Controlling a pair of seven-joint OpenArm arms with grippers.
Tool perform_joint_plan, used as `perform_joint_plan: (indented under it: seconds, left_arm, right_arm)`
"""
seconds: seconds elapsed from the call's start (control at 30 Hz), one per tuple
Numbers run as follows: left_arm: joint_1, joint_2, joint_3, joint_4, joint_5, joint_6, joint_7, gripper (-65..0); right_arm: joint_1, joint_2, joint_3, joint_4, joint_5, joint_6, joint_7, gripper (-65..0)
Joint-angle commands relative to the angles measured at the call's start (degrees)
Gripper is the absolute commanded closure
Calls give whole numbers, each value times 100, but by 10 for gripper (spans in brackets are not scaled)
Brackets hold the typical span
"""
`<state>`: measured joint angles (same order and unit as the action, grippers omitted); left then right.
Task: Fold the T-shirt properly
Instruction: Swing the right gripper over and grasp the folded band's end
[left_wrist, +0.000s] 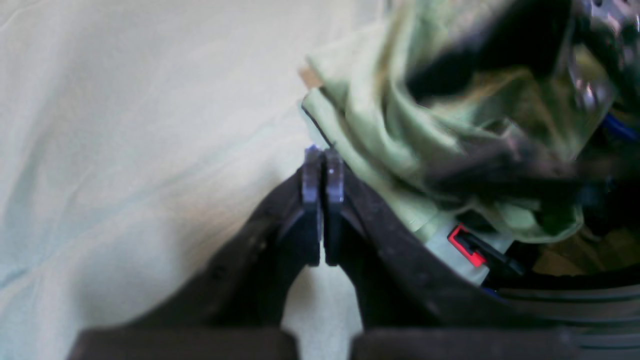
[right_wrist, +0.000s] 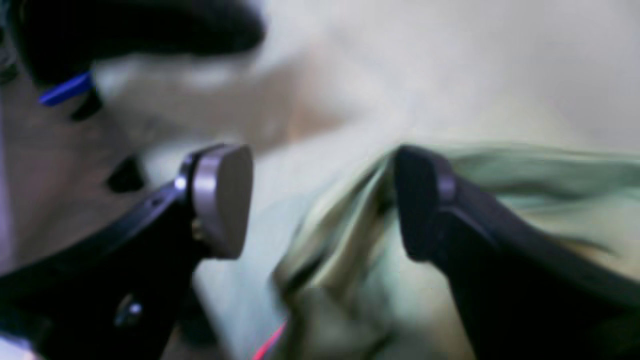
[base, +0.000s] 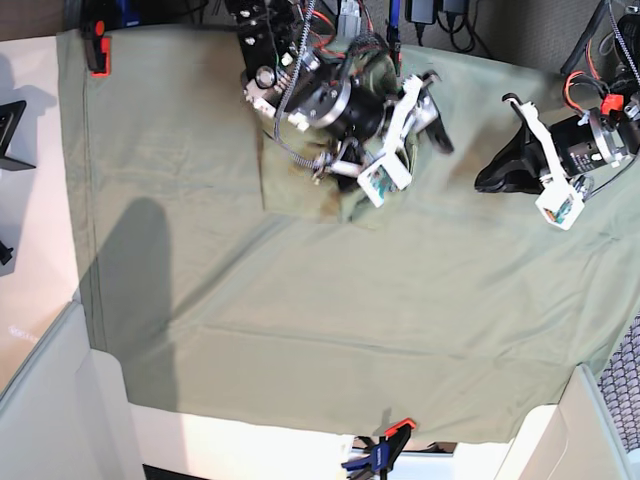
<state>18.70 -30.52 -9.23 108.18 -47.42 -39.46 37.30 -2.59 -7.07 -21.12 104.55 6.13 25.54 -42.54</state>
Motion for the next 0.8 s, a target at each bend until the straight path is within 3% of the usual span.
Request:
perform_joint_plan:
  seconds: [0.0,0.17,0.3,0.33,0.37,0.43,0.47,0.57,0.63,0.77]
  left_arm:
    - [-44,-92,-44,92,-151,-54,-125,0]
    - [-44,-101,-44,92,-162,-54,-103,0]
    - [-46,-260,-44,92,-164,-54,-105,0]
    - [-46,-319,-44,92,-170,-54,-105,0]
    - [-46,-363,-44,92,-173,-54,-107,0]
    - [-44,-415,-44,94,-315,-54,-101,0]
    - [-44,-428,-44,94,-385,-54,-74,0]
    - [-22,-428,-44,181,-688,-54,378,0]
    - [111,-476,7,505,-970,-54,629,0]
    - [474,-551,518,1517,-868,-54,621,0]
  right_arm:
    - [243,-116,22,107,42,13,177,-439]
    - [870,-164,48,57,-7,17,195,-439]
    - [938,-131,96,33,-627,13,87,-427]
    - [938,-94,157,35,-796,7,15,-381]
    - [938,-28,254,55,-905,-22,-39,-290]
    - [938,177,540,120,-940,-94,-131,-46]
    - [938,297,717,157,-933,-94,-151,0]
    - [938,614,1279,210,-758,-103,-210,0]
    - [903,802,1606,210,-291,-111,-275,0]
    - [715,1023,1843,142,850,-83,-299,0]
